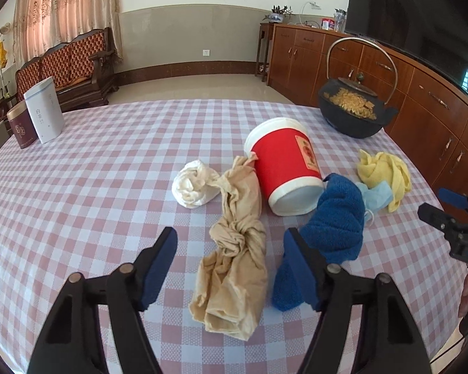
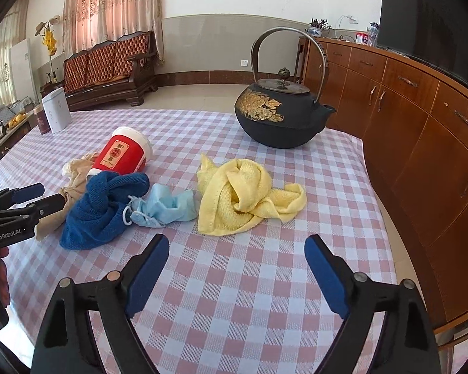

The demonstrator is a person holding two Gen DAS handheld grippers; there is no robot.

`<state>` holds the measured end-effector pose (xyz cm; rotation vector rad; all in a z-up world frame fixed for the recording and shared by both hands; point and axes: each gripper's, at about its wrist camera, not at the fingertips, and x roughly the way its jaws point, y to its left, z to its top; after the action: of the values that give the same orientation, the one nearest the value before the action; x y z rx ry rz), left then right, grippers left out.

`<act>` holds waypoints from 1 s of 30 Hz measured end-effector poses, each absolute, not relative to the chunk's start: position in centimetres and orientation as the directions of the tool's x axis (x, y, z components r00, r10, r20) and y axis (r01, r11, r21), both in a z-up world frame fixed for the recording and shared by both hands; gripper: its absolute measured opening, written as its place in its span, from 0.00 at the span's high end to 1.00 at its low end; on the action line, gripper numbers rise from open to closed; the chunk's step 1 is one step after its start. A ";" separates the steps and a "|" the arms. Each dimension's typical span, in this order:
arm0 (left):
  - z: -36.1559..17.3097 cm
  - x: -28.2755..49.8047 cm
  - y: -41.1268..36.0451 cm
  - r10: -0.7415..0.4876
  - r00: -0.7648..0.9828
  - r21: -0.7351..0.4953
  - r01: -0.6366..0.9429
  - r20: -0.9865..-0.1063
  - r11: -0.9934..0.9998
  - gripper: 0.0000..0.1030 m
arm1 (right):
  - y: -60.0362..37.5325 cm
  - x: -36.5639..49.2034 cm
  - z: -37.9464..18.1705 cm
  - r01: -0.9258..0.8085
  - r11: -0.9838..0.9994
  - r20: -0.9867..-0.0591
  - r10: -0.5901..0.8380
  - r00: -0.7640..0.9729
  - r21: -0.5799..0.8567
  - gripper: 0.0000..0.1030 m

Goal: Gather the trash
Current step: 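Grasp the beige cloth with the left tool while the right tool grasps the yellow towel, then carry the beige cloth and yellow towel over the black bucket with both tools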

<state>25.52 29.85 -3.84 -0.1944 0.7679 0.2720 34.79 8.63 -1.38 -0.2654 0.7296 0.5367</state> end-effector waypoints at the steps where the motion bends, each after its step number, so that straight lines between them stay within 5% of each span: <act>1: -4.0 25.6 29.8 0.171 0.686 -0.071 -0.309 -0.708 0.948 0.30 | 8.9 35.5 -1.5 -0.552 0.833 -0.704 0.366 0.609 -0.045 0.18; 12: -5.3 26.5 30.4 0.109 0.661 -0.126 -0.297 -0.743 0.947 0.58 | 11.7 40.7 -3.7 -0.582 0.812 -0.779 0.336 0.530 -0.046 0.30; 16: -5.2 26.5 30.0 0.109 0.666 -0.118 -0.287 -0.738 0.951 0.67 | 11.9 41.2 -4.7 -0.592 0.806 -0.791 0.346 0.504 -0.025 0.46; 20: -4.6 25.8 29.9 0.129 0.693 -0.115 -0.295 -0.710 0.949 0.70 | 11.6 40.9 -4.2 -0.598 0.801 -0.781 0.364 0.507 -0.014 0.80; 30: -3.4 24.0 30.4 0.155 0.730 -0.118 -0.308 -0.665 0.944 0.71 | 10.2 38.9 -2.9 -0.615 0.789 -0.752 0.405 0.520 -0.001 0.86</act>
<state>24.02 30.45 -3.39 -0.2274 0.7085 0.2576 38.87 10.16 -2.91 -0.2821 0.8186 0.6208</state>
